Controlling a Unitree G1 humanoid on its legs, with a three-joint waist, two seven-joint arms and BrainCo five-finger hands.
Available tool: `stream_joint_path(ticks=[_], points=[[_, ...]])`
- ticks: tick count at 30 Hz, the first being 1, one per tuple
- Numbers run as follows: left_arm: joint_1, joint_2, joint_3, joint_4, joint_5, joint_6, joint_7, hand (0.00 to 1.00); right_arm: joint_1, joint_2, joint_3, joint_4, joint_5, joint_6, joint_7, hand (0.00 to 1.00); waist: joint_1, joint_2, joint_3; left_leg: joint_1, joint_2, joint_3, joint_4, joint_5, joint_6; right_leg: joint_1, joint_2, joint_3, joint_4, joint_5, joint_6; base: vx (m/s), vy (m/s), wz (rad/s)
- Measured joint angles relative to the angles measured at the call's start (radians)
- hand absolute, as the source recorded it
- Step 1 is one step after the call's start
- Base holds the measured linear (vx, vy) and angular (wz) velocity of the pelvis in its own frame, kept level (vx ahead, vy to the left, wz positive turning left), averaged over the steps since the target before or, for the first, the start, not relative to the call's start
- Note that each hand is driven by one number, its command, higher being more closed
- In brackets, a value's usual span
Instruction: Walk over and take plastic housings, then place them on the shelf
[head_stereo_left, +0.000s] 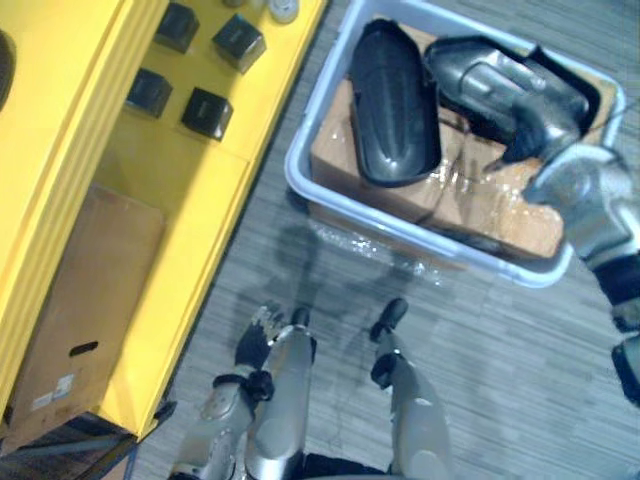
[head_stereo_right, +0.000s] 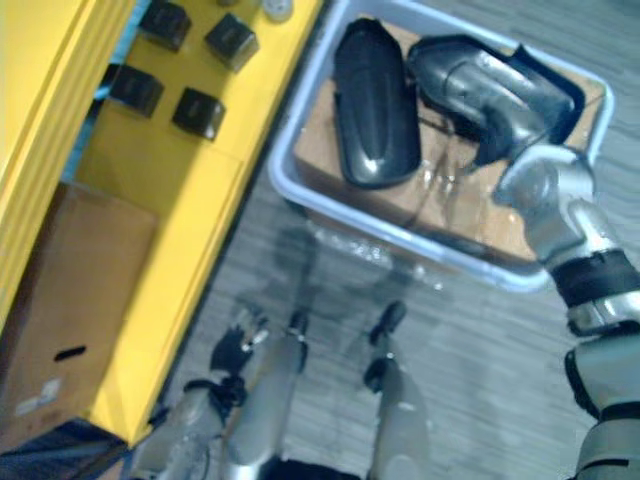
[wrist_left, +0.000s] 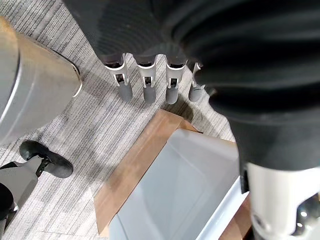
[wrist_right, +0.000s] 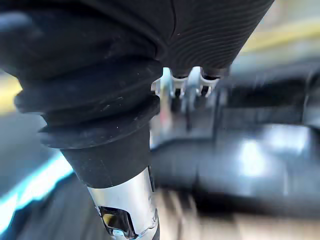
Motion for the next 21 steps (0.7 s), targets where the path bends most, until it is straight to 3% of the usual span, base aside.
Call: stream_joint_path(ticks=[5, 14, 19, 21], points=[[0.000, -0.001, -0.001, -0.005, -0.005, 0.001, 0.010, 0.00, 0.057, 0.023, -0.049, -0.001, -0.056, 0.020, -0.114, 0.00, -0.019, -0.001, 0.000, 0.004, -0.001, 0.003, -0.003, -0.001, 0.000, -0.001, -0.002, 0.003, 0.004, 0.001, 0.001, -0.03, 0.047, -0.01], [-0.015, -0.004, -0.042, 0.039, -0.006, -0.003, 0.013, 0.00, -0.007, 0.046, -0.032, 0.240, -0.081, 0.060, -0.150, 0.00, -0.015, 0.005, -0.002, -0.008, -0.006, -0.002, -0.010, 0.000, 0.001, -0.015, -0.008, -0.004, 0.007, -0.001, -0.002, -0.03, 0.049, 0.02], [-0.045, -0.037, -0.078, 0.091, -0.006, -0.006, 0.007, 0.00, -0.092, 0.011, 0.022, 0.355, -0.058, 0.067, -0.128, 0.00, 0.014, 0.052, 0.000, -0.020, -0.017, -0.010, -0.005, 0.001, 0.003, -0.025, -0.021, -0.012, 0.018, 0.000, -0.007, -0.02, 0.069, 0.07], [-0.058, -0.049, -0.091, 0.104, -0.006, -0.008, 0.002, 0.00, -0.128, -0.018, 0.034, 0.398, -0.058, 0.083, -0.109, 0.00, 0.029, 0.099, 0.001, -0.034, -0.025, -0.032, 0.006, 0.001, 0.003, -0.026, -0.027, -0.032, 0.028, 0.000, -0.008, -0.04, 0.082, 0.23]])
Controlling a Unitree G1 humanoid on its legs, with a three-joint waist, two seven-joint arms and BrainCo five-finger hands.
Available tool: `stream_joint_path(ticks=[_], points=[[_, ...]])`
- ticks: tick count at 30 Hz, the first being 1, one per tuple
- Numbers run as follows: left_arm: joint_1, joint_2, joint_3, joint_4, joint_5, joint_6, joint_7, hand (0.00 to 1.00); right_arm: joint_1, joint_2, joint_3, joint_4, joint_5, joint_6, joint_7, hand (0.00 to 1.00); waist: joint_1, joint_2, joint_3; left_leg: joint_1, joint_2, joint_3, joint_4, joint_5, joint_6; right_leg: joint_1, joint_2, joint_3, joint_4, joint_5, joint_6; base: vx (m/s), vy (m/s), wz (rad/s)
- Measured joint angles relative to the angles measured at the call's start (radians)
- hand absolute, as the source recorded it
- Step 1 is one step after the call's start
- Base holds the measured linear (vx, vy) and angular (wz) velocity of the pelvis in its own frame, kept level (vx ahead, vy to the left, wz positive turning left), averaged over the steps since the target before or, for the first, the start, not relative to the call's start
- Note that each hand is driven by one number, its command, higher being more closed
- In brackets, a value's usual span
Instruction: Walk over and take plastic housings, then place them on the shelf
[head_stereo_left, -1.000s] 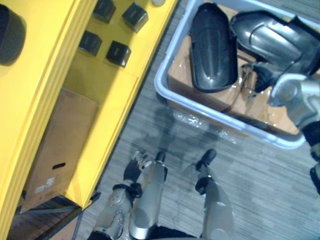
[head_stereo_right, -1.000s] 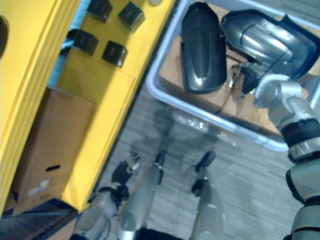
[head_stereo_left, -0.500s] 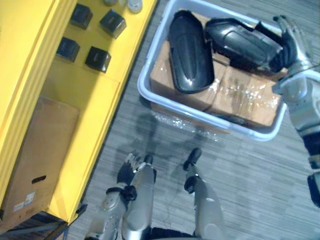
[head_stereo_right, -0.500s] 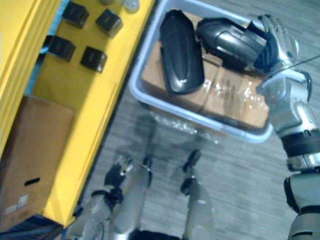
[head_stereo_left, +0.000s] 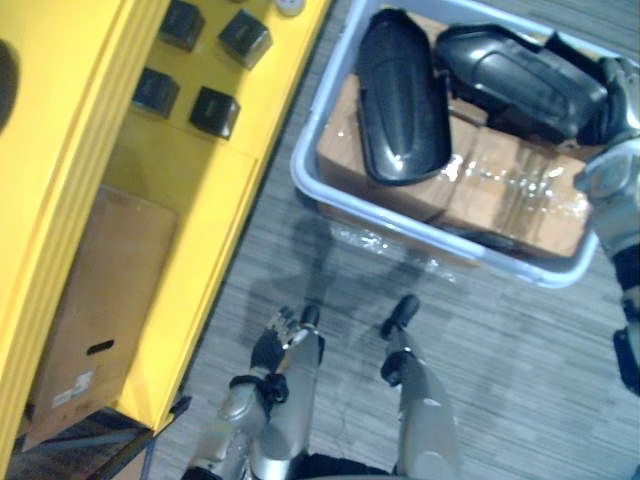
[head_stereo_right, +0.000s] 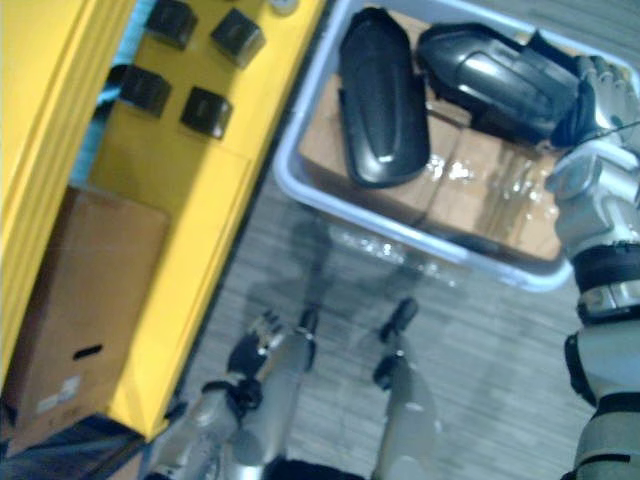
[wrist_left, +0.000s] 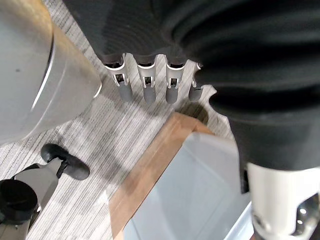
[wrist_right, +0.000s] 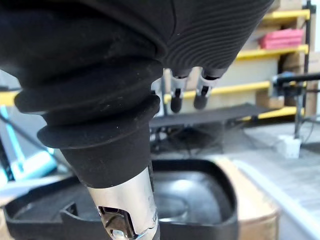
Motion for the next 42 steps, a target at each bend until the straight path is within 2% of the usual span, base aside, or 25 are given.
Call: stream_joint_path(ticks=[4, 8, 13, 17, 19, 20, 21, 23, 26, 30, 42], points=[[0.002, 0.000, -0.018, 0.031, 0.000, -0.010, -0.004, 0.00, -0.049, -0.011, 0.029, 0.058, 0.013, 0.017, 0.029, 0.00, 0.015, 0.034, -0.002, -0.013, -0.009, 0.001, 0.000, 0.004, 0.006, -0.019, -0.012, 0.001, 0.017, -0.005, 0.003, -0.04, 0.080, 0.05], [0.002, 0.000, -0.028, 0.046, -0.001, -0.034, -0.011, 0.00, -0.049, -0.019, 0.037, 0.106, 0.020, 0.020, 0.071, 0.00, 0.026, 0.036, -0.003, -0.021, -0.016, 0.001, -0.006, 0.011, 0.008, -0.035, -0.025, 0.000, 0.033, -0.016, 0.003, -0.04, 0.057, 0.04], [0.002, -0.002, -0.035, 0.046, -0.001, -0.034, -0.012, 0.00, -0.055, -0.041, 0.040, 0.125, 0.020, 0.020, 0.103, 0.00, 0.034, 0.037, -0.004, -0.040, -0.023, -0.005, -0.006, 0.015, 0.009, -0.052, -0.033, -0.010, 0.040, -0.023, -0.004, -0.04, 0.044, 0.06], [0.001, -0.015, -0.036, 0.058, -0.002, -0.035, -0.012, 0.00, -0.066, -0.048, 0.061, 0.160, 0.020, 0.020, 0.122, 0.00, 0.046, 0.052, -0.013, -0.052, -0.026, -0.009, 0.001, 0.016, 0.009, -0.067, -0.038, -0.013, 0.055, -0.027, -0.002, -0.03, 0.053, 0.02], [0.001, -0.033, -0.039, 0.068, -0.002, -0.039, -0.013, 0.00, -0.066, -0.052, 0.065, 0.179, 0.019, 0.020, 0.131, 0.00, 0.059, 0.072, -0.027, -0.052, -0.029, -0.010, 0.002, 0.015, 0.009, -0.070, -0.042, -0.014, 0.064, -0.033, 0.001, -0.02, 0.042, 0.05], [0.000, -0.036, -0.057, 0.074, -0.002, -0.041, -0.013, 0.00, -0.066, -0.052, 0.071, 0.188, 0.018, 0.021, 0.131, 1.00, 0.062, 0.087, -0.037, -0.057, -0.031, -0.014, 0.003, 0.015, 0.009, -0.074, -0.045, -0.017, 0.071, -0.040, -0.002, -0.04, 0.066, 0.11], [-0.006, -0.036, -0.069, 0.085, -0.002, -0.041, -0.014, 0.00, -0.066, -0.057, 0.079, 0.189, 0.018, 0.022, 0.131, 1.00, 0.064, 0.102, -0.048, -0.068, -0.034, -0.020, 0.006, 0.015, 0.009, -0.082, -0.048, -0.022, 0.076, -0.043, -0.003, -0.04, 0.070, 0.09], [-0.014, -0.040, -0.077, 0.100, -0.002, -0.041, -0.022, 0.00, -0.066, -0.066, 0.080, 0.190, 0.016, 0.022, 0.130, 1.00, 0.074, 0.115, -0.057, -0.083, -0.035, -0.018, 0.012, 0.015, 0.009, -0.102, -0.052, -0.020, 0.090, -0.046, -0.006, -0.04, 0.059, 0.00], [-0.040, -0.048, -0.077, 0.130, -0.003, -0.043, -0.032, 0.00, -0.081, -0.087, 0.081, 0.202, -0.005, 0.023, 0.129, 1.00, 0.092, 0.124, -0.063, -0.097, -0.036, -0.018, 0.020, 0.015, 0.009, -0.120, -0.057, -0.017, 0.108, -0.053, -0.008, -0.04, 0.056, 0.00], [-0.064, -0.055, -0.105, 0.166, -0.031, -0.071, -0.040, 0.00, -0.102, -0.126, 0.106, 0.211, -0.071, 0.027, 0.121, 1.00, 0.116, 0.140, -0.074, -0.121, -0.038, -0.022, 0.030, 0.015, 0.009, -0.139, -0.060, -0.023, 0.112, -0.055, -0.005, -0.03, 0.053, 0.02], [-0.092, -0.071, -0.107, 0.201, -0.031, -0.107, -0.040, 0.00, -0.106, -0.138, 0.106, 0.210, -0.152, 0.068, 0.065, 1.00, 0.140, 0.142, -0.076, -0.160, -0.037, -0.025, 0.048, 0.013, 0.010, -0.174, -0.062, -0.023, 0.131, -0.059, -0.007, 0.00, 0.051, 0.00]])
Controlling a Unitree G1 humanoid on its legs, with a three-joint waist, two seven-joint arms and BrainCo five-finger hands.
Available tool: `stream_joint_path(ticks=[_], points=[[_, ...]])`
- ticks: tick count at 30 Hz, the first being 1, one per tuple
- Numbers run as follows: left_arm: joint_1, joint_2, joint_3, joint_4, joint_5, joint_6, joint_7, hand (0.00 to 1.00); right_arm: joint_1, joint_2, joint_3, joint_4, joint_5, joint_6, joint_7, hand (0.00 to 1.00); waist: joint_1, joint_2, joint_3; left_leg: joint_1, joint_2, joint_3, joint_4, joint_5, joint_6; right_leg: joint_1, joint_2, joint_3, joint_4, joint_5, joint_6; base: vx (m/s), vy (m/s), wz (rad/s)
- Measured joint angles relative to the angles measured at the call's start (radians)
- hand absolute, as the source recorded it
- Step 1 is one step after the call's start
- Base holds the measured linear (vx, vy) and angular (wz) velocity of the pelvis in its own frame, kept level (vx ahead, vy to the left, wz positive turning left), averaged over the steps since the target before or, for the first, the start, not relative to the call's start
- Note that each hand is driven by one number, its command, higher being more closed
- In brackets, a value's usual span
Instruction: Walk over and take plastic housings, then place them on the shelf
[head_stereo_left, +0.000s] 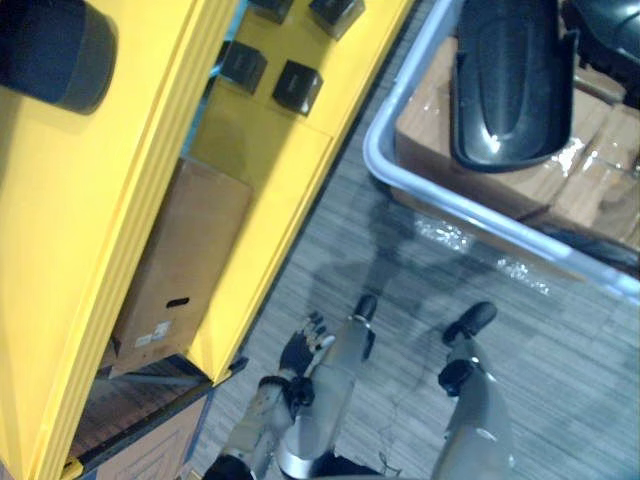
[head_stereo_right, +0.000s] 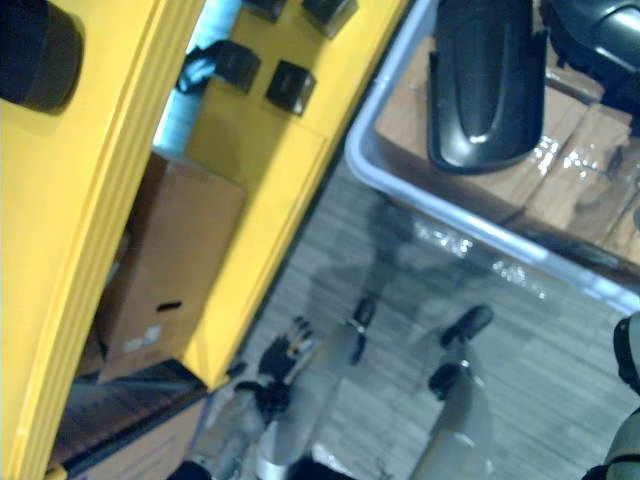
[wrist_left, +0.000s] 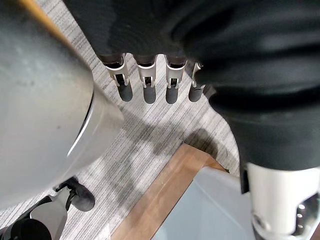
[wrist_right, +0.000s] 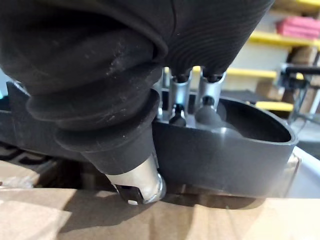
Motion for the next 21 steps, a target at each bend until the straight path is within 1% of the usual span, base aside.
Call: stream_joint_path(ticks=[2, 8, 9, 13, 14, 15, 18, 20, 21], points=[[0.000, 0.000, 0.000, 0.000, 0.000, -0.001, 0.000, 0.00, 0.010, 0.000, -0.003, 0.000, -0.011, 0.001, -0.004, 1.00, 0.000, 0.000, 0.000, 0.000, -0.001, 0.001, 0.002, -0.001, 0.001, 0.000, -0.002, 0.000, 0.002, 0.000, 0.001, 0.00, 0.051, 0.01], [0.000, 0.000, 0.001, 0.000, 0.001, -0.005, -0.001, 0.00, 0.041, 0.000, -0.010, -0.004, -0.005, -0.019, -0.067, 1.00, 0.001, 0.000, 0.000, 0.004, -0.001, 0.002, 0.002, -0.001, 0.002, 0.002, -0.003, 0.002, 0.006, -0.001, 0.002, 0.01, 0.047, 0.00], [0.000, 0.000, 0.003, -0.005, 0.001, -0.007, -0.002, 0.00, 0.058, 0.001, -0.019, -0.007, 0.019, -0.025, -0.090, 1.00, -0.001, 0.000, 0.000, 0.009, -0.001, 0.002, 0.002, -0.001, 0.002, 0.006, -0.002, 0.002, 0.007, 0.001, 0.005, 0.02, 0.040, 0.00], [0.002, 0.000, 0.014, -0.038, 0.001, -0.007, -0.003, 0.00, 0.099, 0.019, -0.052, -0.009, 0.059, -0.050, -0.115, 1.00, -0.011, -0.001, 0.001, 0.036, 0.000, 0.000, 0.002, -0.004, 0.002, 0.035, -0.001, 0.000, 0.006, 0.002, 0.005, 0.01, 0.052, 0.02], [0.007, 0.000, 0.020, -0.044, 0.001, -0.007, -0.004, 0.00, 0.110, 0.030, -0.052, -0.009, 0.066, -0.056, -0.115, 1.00, -0.019, -0.002, 0.001, 0.049, 0.000, 0.000, 0.001, -0.007, 0.003, 0.050, 0.000, 0.000, 0.005, -0.001, 0.008, 0.00, 0.047, 0.03], [0.024, 0.000, 0.037, -0.065, 0.001, -0.004, -0.007, 0.00, 0.114, 0.052, -0.052, -0.009, 0.079, -0.061, -0.115, 1.00, -0.035, -0.003, 0.002, 0.064, 0.001, -0.001, 0.002, -0.010, 0.005, 0.068, 0.005, 0.000, 0.002, -0.004, 0.012, 0.00, 0.046, 0.01], [0.050, 0.003, 0.062, -0.107, 0.002, 0.001, -0.007, 0.00, 0.131, 0.065, -0.062, -0.026, 0.106, -0.075, -0.119, 1.00, -0.055, -0.007, 0.005, 0.093, 0.001, 0.001, -0.004, -0.013, 0.008, 0.099, 0.009, 0.000, -0.013, -0.004, 0.013, -0.01, 0.051, -0.01], [0.073, 0.004, 0.086, -0.137, 0.002, 0.008, -0.008, 0.00, 0.138, 0.093, -0.102, -0.029, 0.118, -0.074, -0.135, 1.00, -0.074, -0.016, 0.011, 0.124, 0.003, 0.003, -0.016, -0.013, 0.009, 0.131, 0.013, 0.001, -0.030, -0.002, 0.016, -0.01, 0.046, -0.02], [0.090, 0.008, 0.096, -0.165, 0.002, 0.018, -0.008, 0.00, 0.140, 0.108, -0.127, -0.030, 0.132, -0.075, -0.148, 1.00, -0.082, -0.030, 0.021, 0.152, 0.006, 0.007, -0.031, -0.013, 0.008, 0.155, 0.019, 0.003, -0.042, 0.001, 0.018, 0.00, 0.027, -0.03]])
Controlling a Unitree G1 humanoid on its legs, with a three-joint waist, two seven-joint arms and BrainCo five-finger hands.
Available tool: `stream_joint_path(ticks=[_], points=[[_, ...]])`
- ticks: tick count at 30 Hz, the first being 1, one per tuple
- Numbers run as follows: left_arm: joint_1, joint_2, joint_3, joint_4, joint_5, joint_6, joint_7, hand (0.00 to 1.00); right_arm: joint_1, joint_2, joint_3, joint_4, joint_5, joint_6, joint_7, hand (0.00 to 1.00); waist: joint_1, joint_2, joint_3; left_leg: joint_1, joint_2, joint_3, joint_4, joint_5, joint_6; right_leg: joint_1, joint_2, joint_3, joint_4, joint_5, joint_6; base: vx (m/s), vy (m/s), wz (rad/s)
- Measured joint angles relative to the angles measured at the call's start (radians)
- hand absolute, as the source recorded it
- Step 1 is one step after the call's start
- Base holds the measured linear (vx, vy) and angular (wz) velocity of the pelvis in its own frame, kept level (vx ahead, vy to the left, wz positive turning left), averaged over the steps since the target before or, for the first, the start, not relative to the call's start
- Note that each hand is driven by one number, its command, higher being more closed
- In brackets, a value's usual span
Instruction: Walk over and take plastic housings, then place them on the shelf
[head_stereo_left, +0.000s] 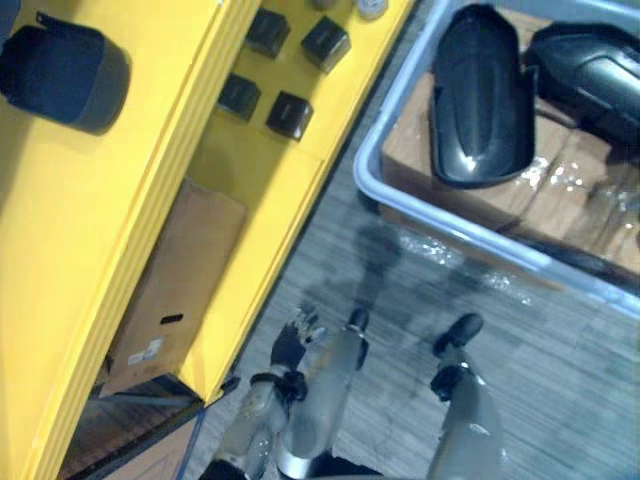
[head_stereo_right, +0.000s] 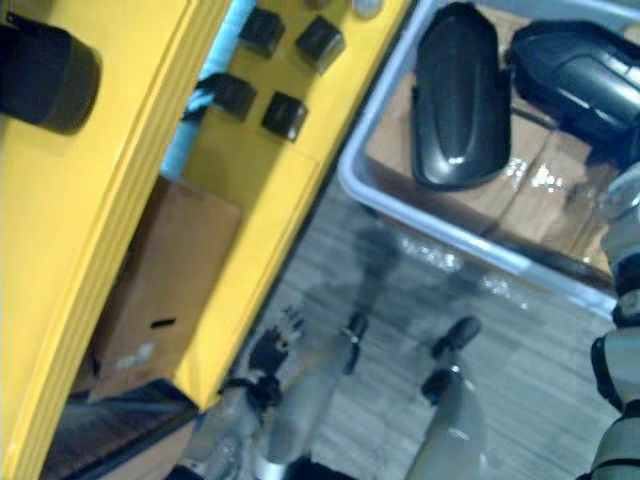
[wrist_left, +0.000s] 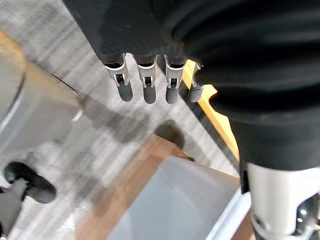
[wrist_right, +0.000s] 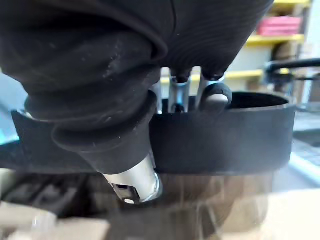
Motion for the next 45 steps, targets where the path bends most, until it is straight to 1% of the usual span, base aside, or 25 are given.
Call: stream_joint_path(ticks=[1, 3, 6, 8, 10, 12, 16, 18, 19, 22, 23, 24, 25, 27, 32, 34, 36, 38, 39, 40, 41, 42, 43, 44, 45], points=[[0.008, 0.000, 0.006, -0.012, 0.000, 0.007, 0.000, 0.00, 0.000, 0.007, -0.010, 0.000, 0.001, 0.000, -0.008, 1.00, -0.005, -0.004, 0.003, 0.008, 0.002, -0.001, -0.003, 0.000, 0.000, 0.010, 0.004, -0.001, -0.005, 0.001, 0.001, 0.01, 0.023, -0.04], [0.025, 0.003, 0.021, -0.038, 0.000, 0.027, 0.000, 0.00, 0.001, 0.023, -0.040, -0.008, 0.001, 0.000, -0.033, 1.00, -0.021, -0.024, 0.017, 0.042, 0.010, -0.001, -0.019, 0.000, -0.002, 0.041, 0.006, -0.002, -0.014, 0.004, 0.000, 0.00, 0.000, 0.00], [0.046, 0.010, 0.028, -0.075, 0.000, 0.045, 0.000, 0.00, 0.003, 0.039, -0.076, -0.060, 0.001, 0.001, -0.069, 1.00, -0.046, -0.049, 0.034, 0.085, 0.014, 0.002, -0.046, 0.002, -0.006, 0.075, 0.010, -0.002, -0.029, 0.005, 0.000, 0.02, 0.034, -0.01], [0.056, 0.020, 0.029, -0.101, 0.000, 0.057, 0.000, 0.00, 0.003, 0.048, -0.079, -0.076, 0.000, 0.001, -0.077, 1.00, -0.058, -0.058, 0.039, 0.109, 0.017, 0.004, -0.059, 0.002, -0.006, 0.096, 0.013, -0.001, -0.038, 0.006, 0.002, 0.02, 0.044, -0.03], [0.062, 0.035, 0.035, -0.129, 0.001, 0.064, 0.000, 0.00, 0.006, 0.063, -0.090, -0.079, 0.000, 0.001, -0.077, 1.00, -0.060, -0.067, 0.045, 0.137, 0.021, 0.011, -0.075, 0.003, -0.007, 0.119, 0.017, 0.003, -0.050, 0.007, 0.002, 0.02, 0.047, -0.06], [0.073, 0.036, 0.064, -0.167, 0.001, 0.071, 0.000, 0.00, 0.013, 0.084, -0.121, -0.079, 0.001, 0.004, -0.079, 1.00, -0.063, -0.073, 0.050, 0.160, 0.026, 0.010, -0.092, 0.005, -0.011, 0.141, 0.024, 0.000, -0.066, 0.009, 0.002, 0.01, 0.018, -0.01], [0.097, 0.038, 0.073, -0.203, 0.009, 0.076, -0.003, 0.00, 0.048, 0.113, -0.152, -0.092, 0.006, 0.005, -0.109, 1.00, -0.065, -0.083, 0.054, 0.206, 0.029, 0.008, -0.127, 0.011, -0.014, 0.182, 0.031, -0.003, -0.092, 0.011, 0.004, 0.02, 0.031, 0.03], [0.117, 0.043, 0.079, -0.232, 0.009, 0.090, -0.005, 0.00, 0.086, 0.138, -0.182, -0.133, 0.020, 0.007, -0.116, 1.00, -0.069, -0.099, 0.054, 0.233, 0.031, 0.009, -0.150, 0.016, -0.015, 0.206, 0.035, -0.003, -0.109, 0.013, 0.006, 0.04, 0.034, 0.01], [0.135, 0.049, 0.094, -0.257, 0.010, 0.099, -0.015, 0.00, 0.111, 0.163, -0.200, -0.170, 0.021, 0.007, -0.120, 1.00, -0.077, -0.117, 0.055, 0.250, 0.034, 0.009, -0.164, 0.018, -0.017, 0.222, 0.039, -0.003, -0.118, 0.013, 0.005, 0.03, 0.023, 0.02], [0.146, 0.077, 0.114, -0.295, 0.011, 0.116, -0.028, 0.00, 0.178, 0.204, -0.233, -0.257, 0.021, 0.002, -0.136, 1.00, -0.086, -0.153, 0.055, 0.292, 0.038, 0.011, -0.198, 0.029, -0.023, 0.254, 0.042, -0.004, -0.133, 0.013, 0.005, 0.01, 0.009, 0.01], [0.148, 0.078, 0.118, -0.301, 0.014, 0.118, -0.029, 0.00, 0.196, 0.215, -0.242, -0.273, 0.021, 0.001, -0.136, 1.00, -0.086, -0.160, 0.052, 0.299, 0.038, 0.012, -0.203, 0.031, -0.023, 0.260, 0.042, -0.004, -0.136, 0.013, 0.005, 0.00, 0.000, 0.00], [0.152, 0.076, 0.129, -0.315, 0.029, 0.123, -0.033, 0.00, 0.224, 0.238, -0.252, -0.294, 0.020, 0.001, -0.136, 1.00, -0.086, -0.174, 0.049, 0.316, 0.038, 0.016, -0.214, 0.034, -0.023, 0.272, 0.042, -0.003, -0.142, 0.013, 0.005, 0.00, 0.000, 0.00], [0.155, 0.076, 0.136, -0.326, 0.039, 0.126, -0.035, 0.00, 0.240, 0.250, -0.255, -0.309, 0.020, 0.001, -0.137, 1.00, -0.086, -0.181, 0.045, 0.320, 0.039, 0.017, -0.217, 0.035, -0.023, 0.275, 0.043, -0.002, -0.143, 0.012, 0.005, 0.00, 0.000, 0.00], [0.159, 0.080, 0.147, -0.357, 0.049, 0.130, -0.043, 0.00, 0.299, 0.296, -0.269, -0.341, 0.019, -0.003, -0.137, 1.00, -0.087, -0.205, 0.035, 0.333, 0.040, 0.019, -0.228, 0.039, -0.023, 0.288, 0.044, -0.003, -0.152, 0.012, 0.006, 0.00, 0.000, 0.00], [0.144, 0.113, 0.144, -0.388, 0.080, 0.129, -0.044, 0.00, 0.403, 0.367, -0.270, -0.369, 0.018, -0.024, -0.136, 1.00, -0.090, -0.231, 0.015, 0.357, 0.043, 0.029, -0.248, 0.043, -0.023, 0.321, 0.049, -0.003, -0.181, 0.019, 0.008, -0.01, 0.007, -0.01], [0.126, 0.115, 0.146, -0.393, 0.090, 0.117, -0.043, 0.00, 0.431, 0.391, -0.270, -0.387, 0.016, -0.027, -0.136, 1.00, -0.091, -0.236, 0.011, 0.362, 0.044, 0.040, -0.249, 0.043, -0.023, 0.322, 0.049, 0.002, -0.183, 0.024, 0.007, -0.02, 0.029, -0.09], [0.093, 0.115, 0.146, -0.396, 0.119, 0.093, -0.043, 0.00, 0.451, 0.416, -0.270, -0.393, 0.007, -0.043, -0.137, 1.00, -0.101, -0.243, 0.003, 0.361, 0.046, 0.055, -0.250, 0.043, -0.022, 0.323, 0.049, 0.007, -0.195, 0.034, 0.010, -0.04, 0.046, -0.07], [0.069, 0.116, 0.147, -0.407, 0.130, 0.089, -0.042, 0.00, 0.457, 0.430, -0.270, -0.394, -0.004, -0.057, -0.140, 1.00, -0.109, -0.249, -0.001, 0.361, 0.045, 0.061, -0.250, 0.043, -0.022, 0.323, 0.049, 0.012, -0.199, 0.038, 0.012, -0.02, 0.044, -0.08], [0.036, 0.116, 0.143, -0.410, 0.181, 0.071, -0.033, 0.00, 0.479, 0.441, -0.269, -0.407, -0.014, -0.069, -0.147, 1.00, -0.112, -0.253, -0.012, 0.364, 0.046, 0.070, -0.252, 0.043, -0.022, 0.323, 0.050, 0.021, -0.204, 0.043, 0.013, -0.01, 0.051, -0.12], [0.022, 0.116, 0.142, -0.410, 0.210, 0.060, -0.027, 0.00, 0.492, 0.444, -0.269, -0.421, -0.019, -0.071, -0.150, 1.00, -0.113, -0.254, -0.018, 0.364, 0.047, 0.075, -0.253, 0.043, -0.022, 0.323, 0.050, 0.023, -0.207, 0.044, 0.014, -0.01, 0.051, -0.12], [0.000, 0.116, 0.141, -0.410, 0.277, 0.037, -0.011, 0.00, 0.513, 0.449, -0.269, -0.443, -0.025, -0.078, -0.160, 1.00, -0.117, -0.255, -0.026, 0.364, 0.047, 0.079, -0.254, 0.043, -0.022, 0.323, 0.051, 0.025, -0.213, 0.049, 0.014, 0.00, 0.050, -0.09], [-0.033, 0.118, 0.142, -0.412, 0.347, 0.000, 0.018, 0.00, 0.538, 0.457, -0.269, -0.471, -0.031, -0.088, -0.165, 1.00, -0.121, -0.258, -0.041, 0.367, 0.047, 0.084, -0.258, 0.043, -0.023, 0.323, 0.052, 0.031, -0.219, 0.053, 0.015, 0.00, 0.059, -0.13], [-0.071, 0.124, 0.143, -0.417, 0.413, -0.029, 0.052, 0.00, 0.559, 0.467, -0.268, -0.490, -0.035, -0.109, -0.165, 1.00, -0.128, -0.261, -0.050, 0.382, 0.048, 0.092, -0.263, 0.043, -0.023, 0.327, 0.054, 0.040, -0.220, 0.053, 0.016, 0.01, 0.059, -0.15], [-0.092, 0.130, 0.143, -0.420, 0.447, -0.041, 0.068, 0.00, 0.566, 0.472, -0.267, -0.502, -0.041, -0.114, -0.165, 1.00, -0.130, -0.261, -0.050, 0.387, 0.050, 0.103, -0.264, 0.043, -0.023, 0.333, 0.055, 0.046, -0.222, 0.054, 0.016, 0.00, 0.051, -0.22], [-0.132, 0.154, 0.143, -0.420, 0.530, -0.074, 0.108, 0.00, 0.582, 0.490, -0.266, -0.516, -0.052, -0.135, -0.165, 1.00, -0.141, -0.266, -0.063, 0.398, 0.056, 0.127, -0.266, 0.043, -0.023, 0.338, 0.057, 0.056, -0.225, 0.054, 0.017, -0.01, 0.039, -0.21]])
